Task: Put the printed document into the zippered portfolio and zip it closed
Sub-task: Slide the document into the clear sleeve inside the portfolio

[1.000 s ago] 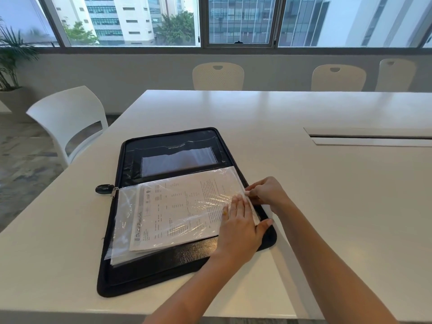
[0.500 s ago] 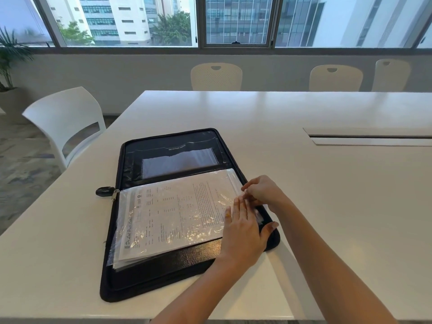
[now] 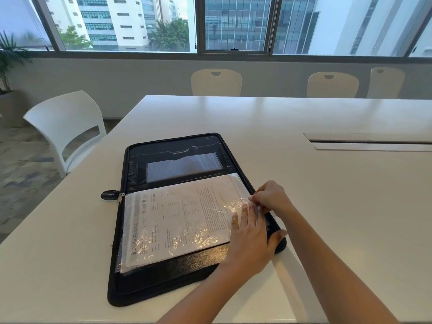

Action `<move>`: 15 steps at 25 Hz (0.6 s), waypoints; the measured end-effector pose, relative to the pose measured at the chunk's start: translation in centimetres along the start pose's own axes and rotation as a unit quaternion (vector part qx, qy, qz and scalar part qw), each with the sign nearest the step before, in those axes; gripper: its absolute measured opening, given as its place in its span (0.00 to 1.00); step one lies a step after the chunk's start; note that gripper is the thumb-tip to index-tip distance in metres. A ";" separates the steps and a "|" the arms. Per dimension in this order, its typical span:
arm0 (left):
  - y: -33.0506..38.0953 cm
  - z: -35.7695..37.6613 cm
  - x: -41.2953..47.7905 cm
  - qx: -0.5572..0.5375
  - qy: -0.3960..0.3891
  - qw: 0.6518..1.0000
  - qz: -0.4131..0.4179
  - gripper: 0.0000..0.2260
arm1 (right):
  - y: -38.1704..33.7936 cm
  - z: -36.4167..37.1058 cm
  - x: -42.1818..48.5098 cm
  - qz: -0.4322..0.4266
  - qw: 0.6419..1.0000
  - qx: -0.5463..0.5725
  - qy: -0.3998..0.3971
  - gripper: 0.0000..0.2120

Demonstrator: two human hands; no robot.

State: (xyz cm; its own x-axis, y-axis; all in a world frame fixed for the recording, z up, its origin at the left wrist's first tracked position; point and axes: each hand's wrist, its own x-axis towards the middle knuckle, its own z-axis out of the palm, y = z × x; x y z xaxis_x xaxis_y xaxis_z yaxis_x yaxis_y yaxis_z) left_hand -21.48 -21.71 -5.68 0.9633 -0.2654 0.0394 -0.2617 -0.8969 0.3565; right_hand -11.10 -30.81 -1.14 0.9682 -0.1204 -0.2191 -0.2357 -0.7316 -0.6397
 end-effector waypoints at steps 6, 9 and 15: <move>-2.8 -3.0 -0.4 -0.028 0.090 0.993 0.065 0.21 | 0.0 0.1 -1.1 -0.080 0.989 -0.075 0.097 0.06; -6.5 -4.3 0.4 0.012 0.131 0.991 0.032 0.18 | -1.1 2.0 -1.8 -0.184 0.974 -0.074 0.107 0.13; -12.8 -5.9 0.1 0.064 0.088 0.994 -0.009 0.21 | 0.8 4.2 -3.3 -0.242 0.950 -0.196 0.026 0.18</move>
State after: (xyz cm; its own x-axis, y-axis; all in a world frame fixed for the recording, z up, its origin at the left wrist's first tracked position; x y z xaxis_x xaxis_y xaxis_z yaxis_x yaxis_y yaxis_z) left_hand -17.74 -8.19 -4.77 0.9604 -0.1924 0.2014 -0.2384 -0.9419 0.2367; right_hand -14.85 -28.21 -4.02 0.9608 0.2671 0.0743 0.2764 -0.9026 -0.3300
